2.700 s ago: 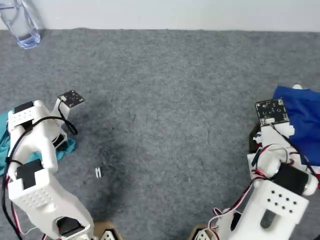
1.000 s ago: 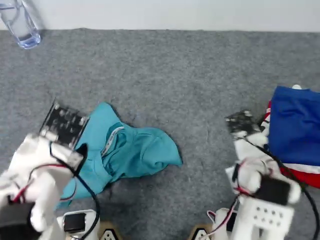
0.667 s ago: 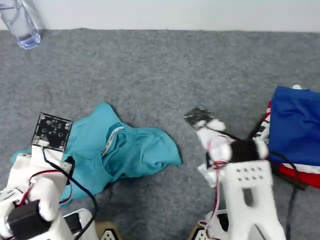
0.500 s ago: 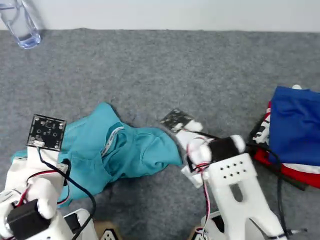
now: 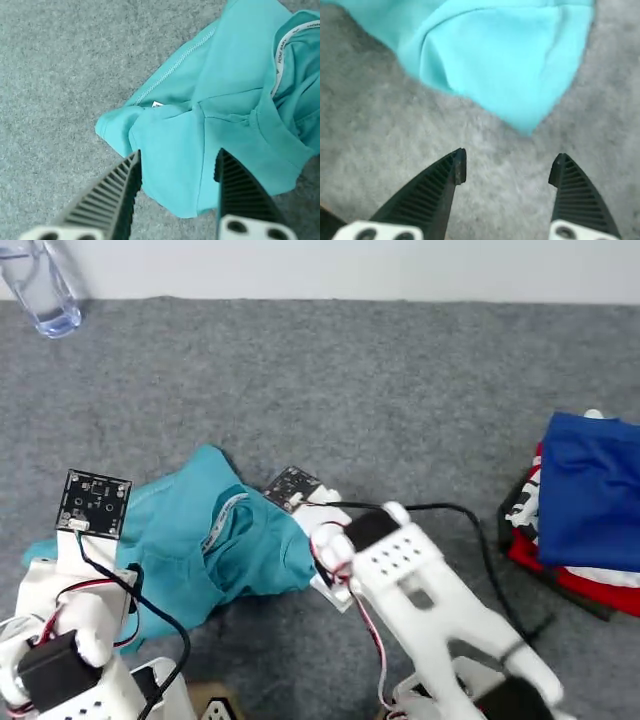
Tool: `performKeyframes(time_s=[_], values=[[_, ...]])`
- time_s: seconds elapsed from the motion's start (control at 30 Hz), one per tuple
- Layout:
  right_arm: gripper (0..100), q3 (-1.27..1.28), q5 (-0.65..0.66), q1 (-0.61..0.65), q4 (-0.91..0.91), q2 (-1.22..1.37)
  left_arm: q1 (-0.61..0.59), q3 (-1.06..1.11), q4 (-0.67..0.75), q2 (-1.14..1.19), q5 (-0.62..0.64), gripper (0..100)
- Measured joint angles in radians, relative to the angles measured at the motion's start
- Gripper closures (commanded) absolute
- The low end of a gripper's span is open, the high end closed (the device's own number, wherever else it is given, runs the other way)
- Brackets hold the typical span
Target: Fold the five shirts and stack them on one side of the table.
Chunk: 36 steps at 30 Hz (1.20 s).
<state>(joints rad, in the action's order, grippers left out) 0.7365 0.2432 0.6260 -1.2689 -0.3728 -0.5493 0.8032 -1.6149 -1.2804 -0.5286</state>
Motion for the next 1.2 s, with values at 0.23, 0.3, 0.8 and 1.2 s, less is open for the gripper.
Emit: performKeyframes(time_s=[0.23, 0.3, 0.8, 1.2], values=[[96.8, 0.0, 0.035, -0.025, 0.23, 0.135, 0.0, 0.0, 0.0, 0.0, 0.0, 77], [99.5, -0.006, 0.118, -0.072, 0.272, 0.135, 0.0, 0.0, 0.0, 0.0, 0.0, 77], [98.8, -0.437, 0.446, -0.598, 0.209, 0.321, 0.0, 0.0, 0.0, 0.0, 0.0, 77], [87.8, -0.947, 0.405, -0.76, 0.187, 0.618, 0.0, 0.0, 0.0, 0.0, 0.0, 77]])
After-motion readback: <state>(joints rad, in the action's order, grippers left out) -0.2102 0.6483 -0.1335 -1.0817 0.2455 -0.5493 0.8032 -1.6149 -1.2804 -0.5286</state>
